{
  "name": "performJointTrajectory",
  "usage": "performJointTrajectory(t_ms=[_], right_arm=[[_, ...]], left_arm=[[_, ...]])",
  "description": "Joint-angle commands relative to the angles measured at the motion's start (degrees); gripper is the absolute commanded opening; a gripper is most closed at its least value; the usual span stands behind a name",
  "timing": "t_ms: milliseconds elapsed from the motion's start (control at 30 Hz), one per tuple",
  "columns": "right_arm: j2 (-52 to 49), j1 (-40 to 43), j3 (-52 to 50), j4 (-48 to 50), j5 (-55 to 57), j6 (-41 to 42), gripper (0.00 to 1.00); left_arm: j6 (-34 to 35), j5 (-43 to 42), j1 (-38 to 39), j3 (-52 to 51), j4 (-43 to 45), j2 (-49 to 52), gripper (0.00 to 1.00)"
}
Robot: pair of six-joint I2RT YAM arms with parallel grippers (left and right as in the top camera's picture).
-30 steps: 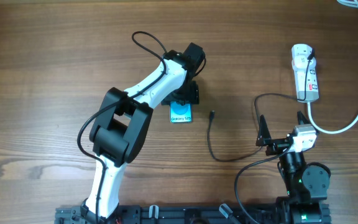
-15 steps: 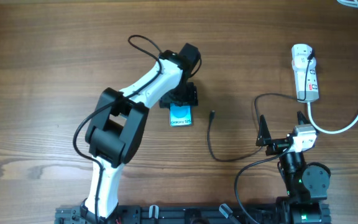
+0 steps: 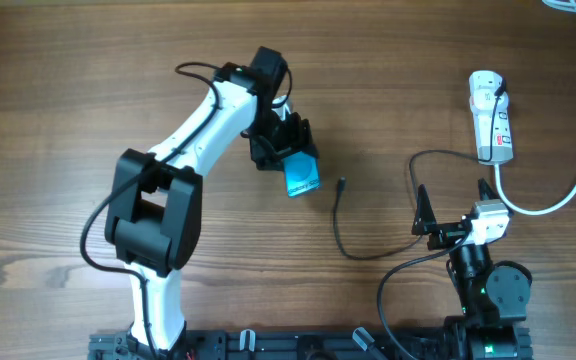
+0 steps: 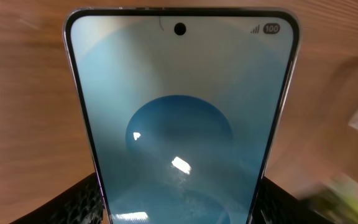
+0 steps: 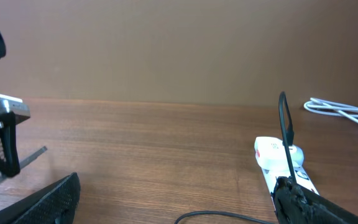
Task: Plug charger to phone and switch on socket
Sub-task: 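Lift the phone with the left gripper and tilt it upright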
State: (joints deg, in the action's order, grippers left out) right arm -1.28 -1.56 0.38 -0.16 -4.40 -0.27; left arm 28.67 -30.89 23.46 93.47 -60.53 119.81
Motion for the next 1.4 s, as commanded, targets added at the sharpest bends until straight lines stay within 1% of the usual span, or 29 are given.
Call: performJointTrajectory(t_ms=[0, 100, 167, 433, 633, 1000, 1100, 1367], right_arm=[[0.0, 0.2, -0.1, 0.2, 0.8, 0.3, 1.0], [0.0, 0.2, -0.1, 0.2, 0.8, 0.3, 1.0], [0.0, 0.2, -0.1, 0.2, 0.8, 0.3, 1.0], [0.0, 0.2, -0.1, 0.2, 0.8, 0.3, 1.0], [0.0, 0.2, -0.1, 0.2, 0.8, 0.3, 1.0], [0.0, 0.2, -0.1, 0.2, 0.8, 0.3, 1.0], [0.0, 0.2, -0.1, 0.2, 0.8, 0.3, 1.0], [0.0, 0.2, -0.1, 0.2, 0.8, 0.3, 1.0]], left_arm=[[0.1, -22.8, -2.5, 0.0, -0.2, -2.1, 0.68], [0.1, -32.5, -4.2, 0.0, -0.2, -2.1, 0.68], [0.1, -36.6, -5.2, 0.0, -0.2, -2.1, 0.67], [0.1, -49.9, -9.0, 0.0, -0.1, -2.1, 0.67], [0.1, -56.1, -10.7, 0.0, -0.1, -2.1, 0.67], [1.1, -59.4, -13.9, 0.0, -0.2, -2.1, 0.66], [3.4, -59.5, -15.0, 0.0, -0.2, -2.1, 0.66], [3.8, -59.5, -16.9, 0.0, -0.2, -2.1, 0.66]])
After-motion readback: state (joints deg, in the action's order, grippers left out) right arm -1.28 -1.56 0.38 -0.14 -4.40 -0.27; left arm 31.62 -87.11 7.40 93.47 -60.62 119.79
